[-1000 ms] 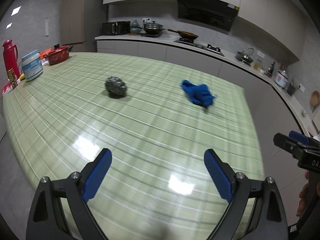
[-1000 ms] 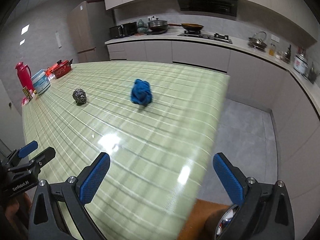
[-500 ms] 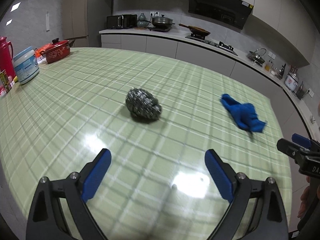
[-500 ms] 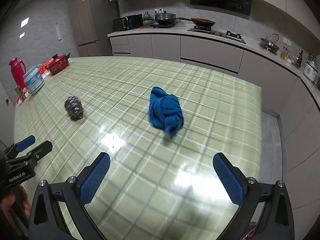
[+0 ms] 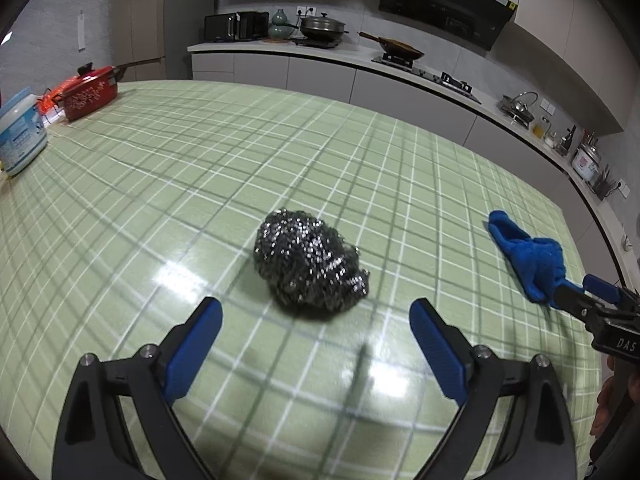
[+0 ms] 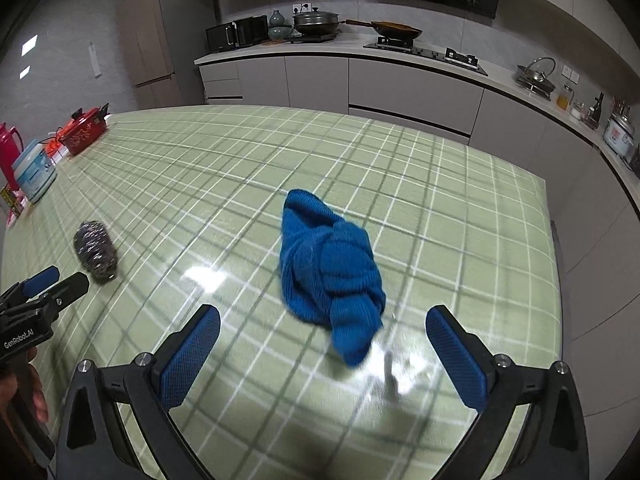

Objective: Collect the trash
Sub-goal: 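Grasp the steel wool with the left tool while the right tool grasps the blue cloth, then lift the steel wool and cloth and carry both tools over the black bin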

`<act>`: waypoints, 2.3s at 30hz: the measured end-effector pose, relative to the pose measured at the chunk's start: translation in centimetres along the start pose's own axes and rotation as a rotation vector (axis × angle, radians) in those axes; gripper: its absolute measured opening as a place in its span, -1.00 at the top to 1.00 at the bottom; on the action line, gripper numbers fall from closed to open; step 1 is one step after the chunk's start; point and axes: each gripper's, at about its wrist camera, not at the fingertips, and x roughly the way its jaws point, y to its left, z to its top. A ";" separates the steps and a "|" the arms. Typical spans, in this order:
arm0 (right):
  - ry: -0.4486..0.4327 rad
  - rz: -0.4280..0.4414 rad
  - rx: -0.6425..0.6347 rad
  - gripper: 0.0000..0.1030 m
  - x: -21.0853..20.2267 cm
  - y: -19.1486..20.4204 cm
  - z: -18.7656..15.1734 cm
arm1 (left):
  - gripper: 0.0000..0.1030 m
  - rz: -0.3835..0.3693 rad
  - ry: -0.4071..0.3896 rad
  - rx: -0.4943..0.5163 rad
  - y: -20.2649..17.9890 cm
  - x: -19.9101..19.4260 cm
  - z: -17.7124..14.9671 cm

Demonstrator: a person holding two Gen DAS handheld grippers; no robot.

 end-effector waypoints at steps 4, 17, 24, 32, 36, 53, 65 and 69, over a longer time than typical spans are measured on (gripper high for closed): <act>0.017 -0.004 0.005 -1.00 2.2 -0.1 1.1 | -0.85 -0.007 0.019 -0.005 0.2 1.7 0.8; 0.053 0.002 0.025 -0.14 5.3 -0.3 2.0 | -0.22 -0.058 0.010 -0.008 1.0 3.1 2.0; 0.026 0.016 0.058 0.02 4.8 -0.2 1.5 | -0.06 -0.080 -0.028 0.009 1.0 2.3 2.1; 0.002 0.023 0.057 0.12 3.3 0.0 0.8 | -0.06 -0.115 -0.056 0.038 -0.5 0.6 1.8; -0.014 0.020 0.054 0.14 1.8 0.1 0.3 | -0.05 -0.132 -0.062 0.064 -1.8 -0.4 1.5; -0.098 0.018 0.090 0.21 -8.7 -3.8 -4.4 | -0.06 -0.215 -0.069 0.175 -10.0 -4.9 -2.1; -0.138 -0.027 0.155 0.21 -16.7 -11.0 -10.3 | -0.06 -0.287 -0.064 0.268 -18.9 -9.0 -7.2; -0.140 -0.053 0.188 0.21 -19.1 -14.0 -12.8 | -0.05 -0.317 -0.063 0.296 -22.3 -10.4 -9.0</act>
